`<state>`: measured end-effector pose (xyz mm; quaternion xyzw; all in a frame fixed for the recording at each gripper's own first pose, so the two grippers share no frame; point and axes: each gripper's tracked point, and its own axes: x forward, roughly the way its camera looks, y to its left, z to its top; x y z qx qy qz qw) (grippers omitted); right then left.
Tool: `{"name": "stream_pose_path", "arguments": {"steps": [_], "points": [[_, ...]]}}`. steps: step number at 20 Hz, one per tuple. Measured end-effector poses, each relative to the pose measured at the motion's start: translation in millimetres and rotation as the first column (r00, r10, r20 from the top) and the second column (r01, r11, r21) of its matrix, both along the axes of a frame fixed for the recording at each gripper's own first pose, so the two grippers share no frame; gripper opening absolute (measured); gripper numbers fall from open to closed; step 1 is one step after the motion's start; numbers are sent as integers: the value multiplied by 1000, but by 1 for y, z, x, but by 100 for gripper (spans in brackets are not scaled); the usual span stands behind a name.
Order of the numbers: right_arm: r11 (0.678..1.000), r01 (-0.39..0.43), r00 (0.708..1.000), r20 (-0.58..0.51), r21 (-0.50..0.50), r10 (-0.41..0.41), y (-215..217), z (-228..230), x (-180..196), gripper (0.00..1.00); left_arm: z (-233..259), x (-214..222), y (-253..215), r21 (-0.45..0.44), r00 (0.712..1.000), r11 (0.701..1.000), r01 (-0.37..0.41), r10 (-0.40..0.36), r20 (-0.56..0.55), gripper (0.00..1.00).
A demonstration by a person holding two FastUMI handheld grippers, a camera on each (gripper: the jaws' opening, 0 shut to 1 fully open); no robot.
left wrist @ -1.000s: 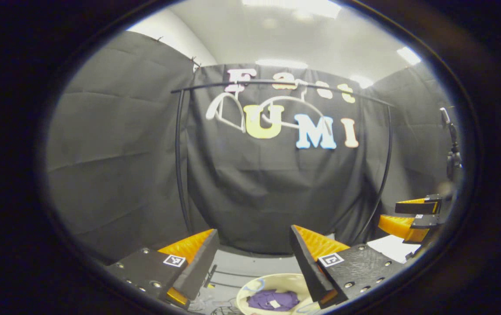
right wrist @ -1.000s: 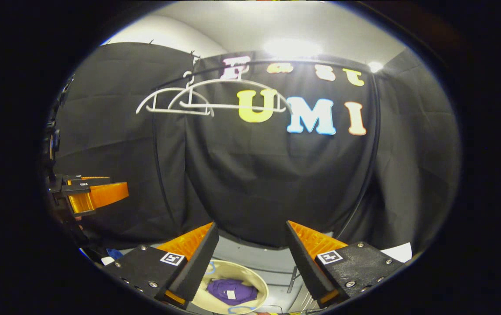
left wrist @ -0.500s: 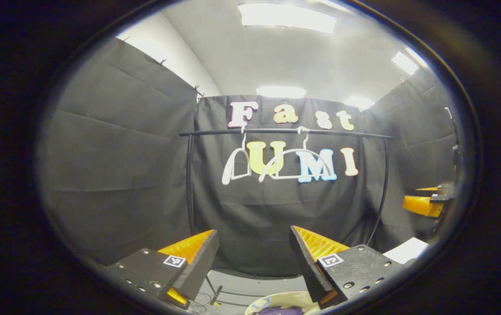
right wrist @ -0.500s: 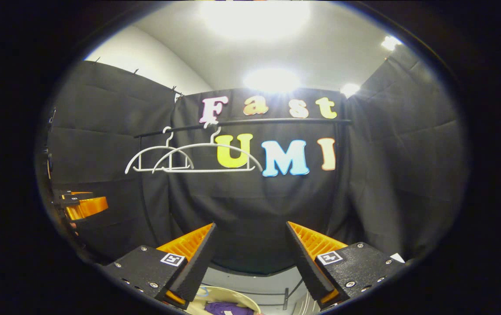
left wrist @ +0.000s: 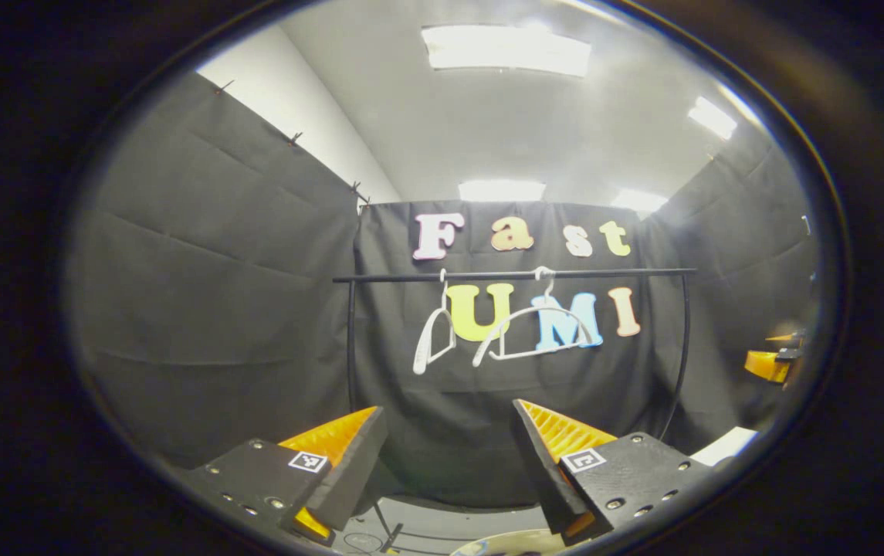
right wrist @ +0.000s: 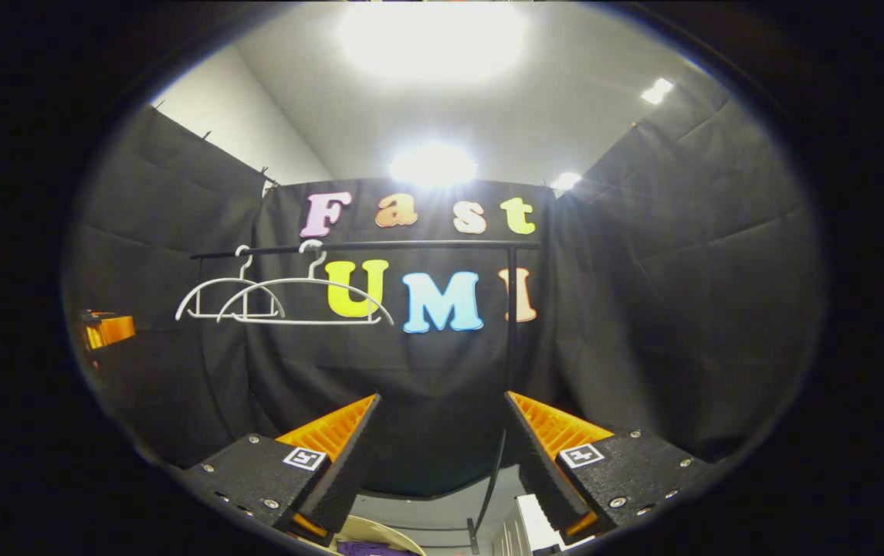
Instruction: Grasp the clothes on the hanger with both hands and then place them into the laundry hamper below.
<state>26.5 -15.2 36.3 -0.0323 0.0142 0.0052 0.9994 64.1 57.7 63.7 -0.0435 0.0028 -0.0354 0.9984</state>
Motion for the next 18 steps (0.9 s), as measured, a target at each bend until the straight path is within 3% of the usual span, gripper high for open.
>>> {"name": "stream_pose_path", "arguments": {"steps": [10, 12, 18], "points": [[999, 46, 999, 24, 17, -46, -6, 0, -10, 94, -3, -6, 3, 2, 1000, 1000, 4, -4, 27, 96], [998, 51, 998, 25, 25, -52, -7, 0, -11, 94, -4, -7, 2, 5, 1000, 1000, 4, -5, 29, 93], [998, 55, 998, 21, 13, -55, -7, -4, -9, 94, -6, -6, 1, 13, 1000, 1000, 11, -11, 29, 96]]}}
